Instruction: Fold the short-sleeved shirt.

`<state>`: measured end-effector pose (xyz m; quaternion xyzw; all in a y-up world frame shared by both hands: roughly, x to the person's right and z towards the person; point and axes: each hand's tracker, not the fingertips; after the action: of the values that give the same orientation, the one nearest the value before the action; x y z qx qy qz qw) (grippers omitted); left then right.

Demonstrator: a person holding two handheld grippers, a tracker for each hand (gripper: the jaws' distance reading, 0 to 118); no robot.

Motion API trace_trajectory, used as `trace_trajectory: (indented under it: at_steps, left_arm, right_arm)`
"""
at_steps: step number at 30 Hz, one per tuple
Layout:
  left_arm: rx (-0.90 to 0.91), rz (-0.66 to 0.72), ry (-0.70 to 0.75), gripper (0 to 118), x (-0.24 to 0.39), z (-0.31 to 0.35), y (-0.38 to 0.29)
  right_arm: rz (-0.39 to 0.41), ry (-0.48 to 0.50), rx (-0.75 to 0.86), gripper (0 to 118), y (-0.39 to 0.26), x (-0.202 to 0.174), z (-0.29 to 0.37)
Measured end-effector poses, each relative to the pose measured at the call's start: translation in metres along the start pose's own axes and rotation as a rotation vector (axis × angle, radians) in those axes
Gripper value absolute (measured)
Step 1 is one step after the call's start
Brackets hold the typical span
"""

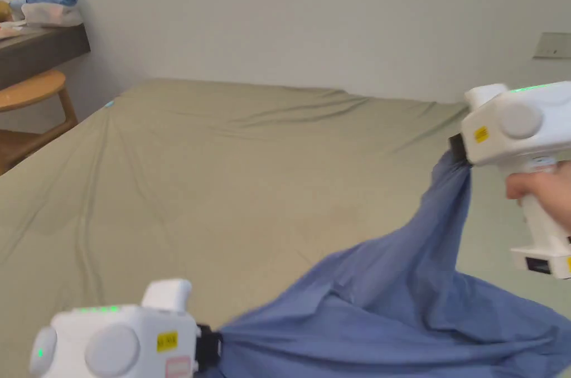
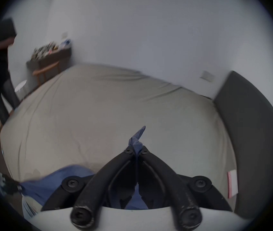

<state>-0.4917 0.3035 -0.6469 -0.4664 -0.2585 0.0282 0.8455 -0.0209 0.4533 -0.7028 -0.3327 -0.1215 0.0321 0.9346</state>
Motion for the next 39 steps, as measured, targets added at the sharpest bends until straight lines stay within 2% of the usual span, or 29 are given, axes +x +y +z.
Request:
trace_trajectory:
  at_steps: [3, 5, 8, 10, 14, 19, 25, 30, 39]
  left_arm:
    - [0.077, -0.019, 0.02, 2, 0.003, 0.025, 0.044]
    - [0.117, -0.023, 0.049, 2, 0.011, 0.046, 0.078]
    - [0.195, -0.056, 0.104, 2, 0.027, 0.074, 0.112]
    - [0.233, -0.062, 0.079, 2, 0.037, 0.092, 0.137]
    - [0.308, -0.041, 0.013, 2, 0.066, 0.135, 0.179]
    - [0.447, -0.1, 0.084, 2, 0.093, 0.182, 0.222]
    - [0.495, -0.129, 0.133, 2, 0.105, 0.207, 0.261]
    - [0.515, -0.138, 0.193, 2, 0.115, 0.2, 0.295]
    - [0.566, -0.121, 0.241, 2, 0.123, 0.154, 0.362]
  right_arm:
    - [-0.074, -0.098, 0.087, 0, -0.004, 0.066, 0.067]
    - [-0.157, -0.151, 0.154, 0, -0.008, 0.11, 0.11]
    - [-0.265, -0.183, 0.236, 0, -0.018, 0.148, 0.166]
    - [-0.3, -0.151, 0.261, 0, -0.023, 0.167, 0.197]
    - [-0.304, -0.179, 0.314, 0, -0.023, 0.175, 0.241]
    - [-0.321, -0.187, 0.385, 0, -0.007, 0.183, 0.271]
    - [-0.315, -0.212, 0.445, 0, 0.015, 0.176, 0.281]
    - [-0.326, -0.21, 0.459, 0, 0.042, 0.179, 0.266]
    - [-0.287, -0.241, 0.466, 0, 0.108, 0.189, 0.212]
